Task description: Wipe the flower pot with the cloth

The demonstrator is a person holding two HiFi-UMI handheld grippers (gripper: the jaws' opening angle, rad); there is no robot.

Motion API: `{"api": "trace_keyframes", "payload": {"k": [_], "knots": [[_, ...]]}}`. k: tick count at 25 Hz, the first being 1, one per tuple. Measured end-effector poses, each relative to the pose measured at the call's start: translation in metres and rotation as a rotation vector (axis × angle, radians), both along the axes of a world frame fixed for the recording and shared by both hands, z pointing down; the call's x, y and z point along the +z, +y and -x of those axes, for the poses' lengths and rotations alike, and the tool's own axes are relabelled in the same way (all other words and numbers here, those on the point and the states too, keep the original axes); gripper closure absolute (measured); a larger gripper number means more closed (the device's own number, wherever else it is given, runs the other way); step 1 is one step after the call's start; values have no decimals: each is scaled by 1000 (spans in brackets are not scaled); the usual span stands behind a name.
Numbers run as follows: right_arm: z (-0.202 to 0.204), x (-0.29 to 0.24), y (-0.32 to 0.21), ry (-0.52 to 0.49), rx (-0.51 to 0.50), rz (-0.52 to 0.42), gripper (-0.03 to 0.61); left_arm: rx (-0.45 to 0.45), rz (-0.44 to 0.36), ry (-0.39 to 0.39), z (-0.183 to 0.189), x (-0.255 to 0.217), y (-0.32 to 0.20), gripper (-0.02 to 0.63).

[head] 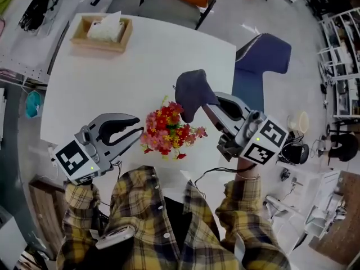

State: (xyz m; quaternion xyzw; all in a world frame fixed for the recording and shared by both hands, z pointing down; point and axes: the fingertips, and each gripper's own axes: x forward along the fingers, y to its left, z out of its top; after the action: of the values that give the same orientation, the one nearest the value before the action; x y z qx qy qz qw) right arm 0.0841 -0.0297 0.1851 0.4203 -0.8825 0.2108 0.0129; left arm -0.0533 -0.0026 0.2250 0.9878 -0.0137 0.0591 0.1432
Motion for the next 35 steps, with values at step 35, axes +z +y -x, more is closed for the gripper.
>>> {"api": "trace_keyframes", "payload": {"k": [35], "knots": [[25, -102, 67, 66, 225, -217, 568, -273, -89, 98, -36, -115, 19, 603]]}}
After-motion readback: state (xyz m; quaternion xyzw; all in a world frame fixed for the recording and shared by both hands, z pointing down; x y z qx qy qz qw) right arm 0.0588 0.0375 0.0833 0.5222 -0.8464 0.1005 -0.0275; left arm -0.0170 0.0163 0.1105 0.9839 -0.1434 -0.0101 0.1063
